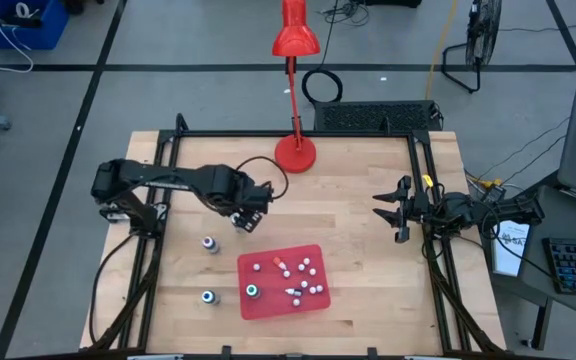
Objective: Pick & Place food coloring
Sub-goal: Put the big black food coloring bottle into the pink container
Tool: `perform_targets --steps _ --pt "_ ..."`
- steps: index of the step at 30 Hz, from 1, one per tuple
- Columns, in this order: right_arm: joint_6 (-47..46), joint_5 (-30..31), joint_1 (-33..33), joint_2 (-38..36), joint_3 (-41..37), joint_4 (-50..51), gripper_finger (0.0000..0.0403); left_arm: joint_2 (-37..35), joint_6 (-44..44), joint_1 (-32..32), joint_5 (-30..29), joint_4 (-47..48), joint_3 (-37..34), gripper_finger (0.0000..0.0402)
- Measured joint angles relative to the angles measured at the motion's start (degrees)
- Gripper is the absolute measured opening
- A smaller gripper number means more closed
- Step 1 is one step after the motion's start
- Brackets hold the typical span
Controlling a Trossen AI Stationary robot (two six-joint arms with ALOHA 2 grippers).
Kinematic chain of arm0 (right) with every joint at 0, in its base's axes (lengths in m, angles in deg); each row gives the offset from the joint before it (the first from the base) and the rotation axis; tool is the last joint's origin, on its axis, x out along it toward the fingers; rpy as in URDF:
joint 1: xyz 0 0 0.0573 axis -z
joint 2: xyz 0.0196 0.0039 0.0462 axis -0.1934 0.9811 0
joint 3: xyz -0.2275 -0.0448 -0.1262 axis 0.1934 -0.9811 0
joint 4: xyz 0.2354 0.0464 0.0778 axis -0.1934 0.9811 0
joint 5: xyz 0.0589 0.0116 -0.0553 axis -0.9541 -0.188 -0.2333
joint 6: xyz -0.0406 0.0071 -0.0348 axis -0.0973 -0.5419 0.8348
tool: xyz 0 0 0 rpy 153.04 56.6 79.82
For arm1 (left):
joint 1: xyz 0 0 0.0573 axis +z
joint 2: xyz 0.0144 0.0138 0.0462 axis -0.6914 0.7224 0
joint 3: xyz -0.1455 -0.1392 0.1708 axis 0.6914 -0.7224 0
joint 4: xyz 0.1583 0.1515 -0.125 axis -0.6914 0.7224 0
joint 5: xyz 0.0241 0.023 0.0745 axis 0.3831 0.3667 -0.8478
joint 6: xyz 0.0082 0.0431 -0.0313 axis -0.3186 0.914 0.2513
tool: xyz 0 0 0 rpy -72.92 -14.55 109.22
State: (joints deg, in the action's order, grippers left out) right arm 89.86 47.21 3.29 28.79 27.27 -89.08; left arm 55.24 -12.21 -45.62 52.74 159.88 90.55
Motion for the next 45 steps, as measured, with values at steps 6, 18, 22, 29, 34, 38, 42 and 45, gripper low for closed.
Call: perform_targets --steps 6,18,22,29,34,38,42,45 --pt "-0.01 0.0 0.0 0.0 0.0 0.0 0.0155 0.01 4.78 2.5 4.79 -8.54 -8.15 0.0299" --pt "0.01 0.0 0.0 0.0 0.0 0.0 0.0155 0.01 6.08 3.48 8.79 -22.15 -20.37 0.0286" --pt "-0.01 0.0 0.01 0.0 0.0 0.0 0.0155 0.01 6.06 3.48 8.96 -25.2 -22.85 0.0284" --pt "0.0 0.0 0.0 0.0 0.0 0.0 0.0155 0.01 5.22 3.46 7.97 -26.6 -23.73 0.0278" --pt "-0.01 -0.02 0.0 0.0 -0.01 0.0 0.0155 0.01 5.7 3.46 6.19 -27.22 -23.73 0.0279" --pt "-0.01 -0.02 0.0 0.0 0.0 0.0 0.0155 0.01 6.42 3.46 6.74 -27.49 -23.73 0.0252" --pt "-0.01 0.0 0.0 0.0 0.0 0.0 0.0155 0.01 6.56 3.46 8.46 -27.37 -23.73 0.0193" --pt "0.0 0.0 0.0 0.0 0.0 0.0 0.0155 0.01 6.72 3.46 8.72 -27.13 -23.71 0.0142"
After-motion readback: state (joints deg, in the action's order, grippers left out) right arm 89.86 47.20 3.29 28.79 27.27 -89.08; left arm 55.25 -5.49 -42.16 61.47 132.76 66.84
